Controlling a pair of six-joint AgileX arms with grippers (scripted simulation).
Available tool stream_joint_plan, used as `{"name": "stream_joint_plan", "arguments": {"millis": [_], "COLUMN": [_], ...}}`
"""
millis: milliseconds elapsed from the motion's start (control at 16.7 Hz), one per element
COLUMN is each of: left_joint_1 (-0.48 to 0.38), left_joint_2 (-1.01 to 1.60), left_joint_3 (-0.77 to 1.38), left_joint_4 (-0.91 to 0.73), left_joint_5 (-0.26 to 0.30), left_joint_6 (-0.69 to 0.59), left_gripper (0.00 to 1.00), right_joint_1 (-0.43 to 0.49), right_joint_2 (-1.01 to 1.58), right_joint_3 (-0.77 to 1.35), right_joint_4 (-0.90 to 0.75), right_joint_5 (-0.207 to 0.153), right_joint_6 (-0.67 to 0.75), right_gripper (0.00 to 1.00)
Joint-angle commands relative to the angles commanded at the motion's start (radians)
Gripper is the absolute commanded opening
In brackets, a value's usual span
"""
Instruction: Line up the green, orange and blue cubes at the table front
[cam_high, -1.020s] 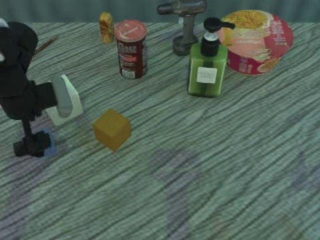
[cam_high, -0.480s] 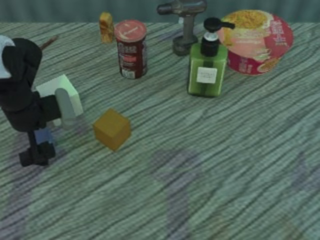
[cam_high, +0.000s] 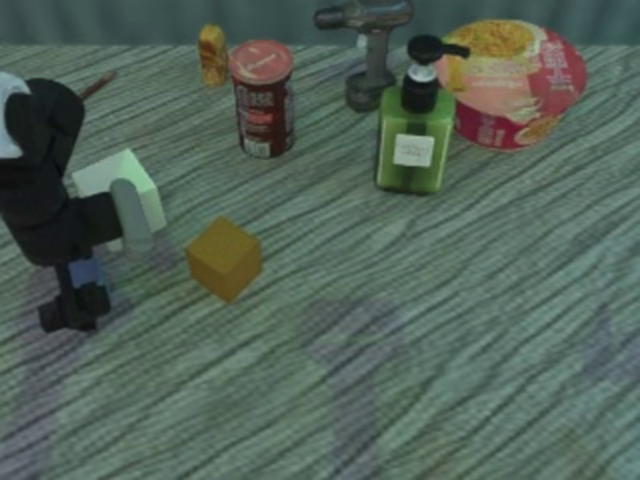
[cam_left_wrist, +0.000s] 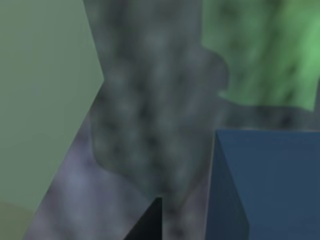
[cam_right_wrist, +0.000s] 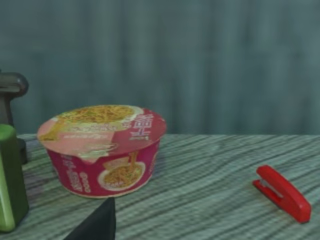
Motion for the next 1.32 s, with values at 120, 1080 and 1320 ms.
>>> {"name": "stream_joint_plan", "arguments": {"millis": [120,1080,1320], "left_joint_1": [0.0,0.005,0.016], "left_joint_2": [0.0,-0.073,-0.137], "left_joint_3": [0.0,0.052,0.129], "left_joint_4": [0.0,-0.118,-0.269], "left_joint_5": [0.0,0.013,0.011], "left_joint_6": [0.0,-0.016,-0.02], "left_gripper": [0.25,0.0,0.0], "right_joint_1": [0.0,0.0,0.0], "right_joint_2": [0.0,0.0,0.0], "right_joint_3": [0.0,0.0,0.0], "right_joint_4": [0.0,0.0,0.0], "right_joint_5": [0.0,0.0,0.0], "right_joint_6": [0.0,0.0,0.0], "right_gripper": [1.0,1.0,1.0]}}
